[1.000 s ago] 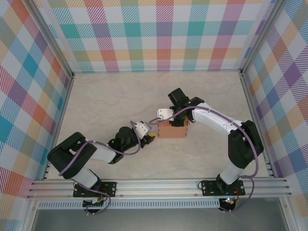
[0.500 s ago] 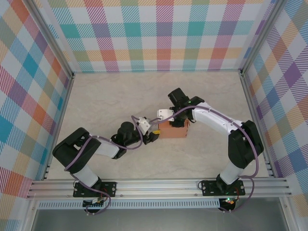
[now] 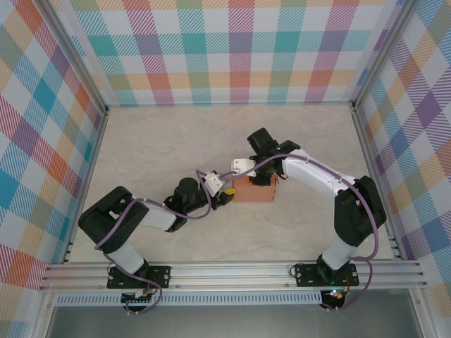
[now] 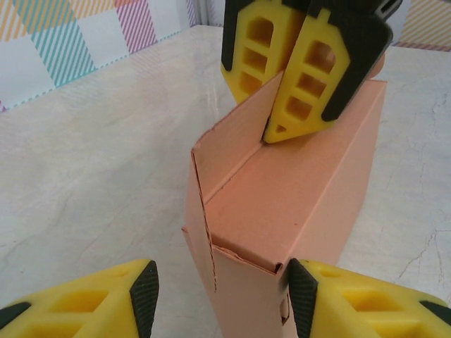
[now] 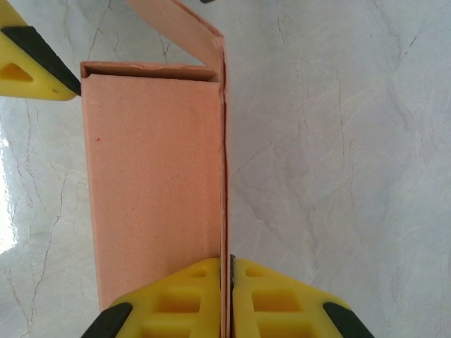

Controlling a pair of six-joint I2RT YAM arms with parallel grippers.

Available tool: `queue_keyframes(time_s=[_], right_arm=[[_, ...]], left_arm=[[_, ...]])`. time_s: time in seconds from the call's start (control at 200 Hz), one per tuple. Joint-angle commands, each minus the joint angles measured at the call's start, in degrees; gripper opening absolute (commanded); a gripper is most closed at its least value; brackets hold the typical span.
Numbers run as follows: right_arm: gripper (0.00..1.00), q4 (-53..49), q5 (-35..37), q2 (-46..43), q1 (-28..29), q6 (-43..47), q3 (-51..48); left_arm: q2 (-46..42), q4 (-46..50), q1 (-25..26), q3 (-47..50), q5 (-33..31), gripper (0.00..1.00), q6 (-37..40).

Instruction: Fold the paper box

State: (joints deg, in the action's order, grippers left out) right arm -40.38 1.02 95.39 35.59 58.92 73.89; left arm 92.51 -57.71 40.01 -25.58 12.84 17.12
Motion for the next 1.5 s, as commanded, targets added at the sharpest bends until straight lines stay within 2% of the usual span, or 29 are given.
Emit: queue_keyframes(time_s=[0.0, 0.13, 0.23, 0.38, 0.515, 0.765, 1.025, 1.495], right_arm=[[0.09, -3.84, -1.63, 0.24, -0.04, -0.95, 0.54], [0.09, -4.0, -1.72, 0.5, 0.0, -1.18, 0.96], [0.09, -4.25, -1.63, 0.49, 0.0, -1.08, 1.08], [0.09, -4.52, -1.63, 0.4, 0.01, -1.13, 1.08], [0.09, -5.9, -3.07, 0.47, 0.0, -0.63, 1.82], [0.1, -8.96, -6.61, 0.92, 0.0, -0.21, 4.07], [0.1, -11.44, -8.17, 1.87, -0.24, -1.17, 4.94], [0.1, -11.12, -7.71, 1.87, -1.13, -0.14, 4.09]], left_arm=[[-2.24, 2.19, 1.19, -2.22, -0.51, 0.54, 3.06], [-1.99, 3.19, 2.21, -3.05, 0.33, 0.53, 3.66], [-0.98, 3.29, 2.96, -3.17, 0.12, 0.45, 4.08], [-0.07, 2.99, 3.71, -3.07, -1.07, 0.42, 4.39], [0.1, 8.31, 5.08, -4.38, -4.43, 0.39, 7.99], [0.65, 7.84, 5.26, -3.95, -5.66, 0.39, 8.17], [2.0, 6.15, 5.24, -4.12, -6.07, 0.45, 6.62], [3.02, 5.53, 5.23, -4.47, -7.23, 0.43, 6.75]])
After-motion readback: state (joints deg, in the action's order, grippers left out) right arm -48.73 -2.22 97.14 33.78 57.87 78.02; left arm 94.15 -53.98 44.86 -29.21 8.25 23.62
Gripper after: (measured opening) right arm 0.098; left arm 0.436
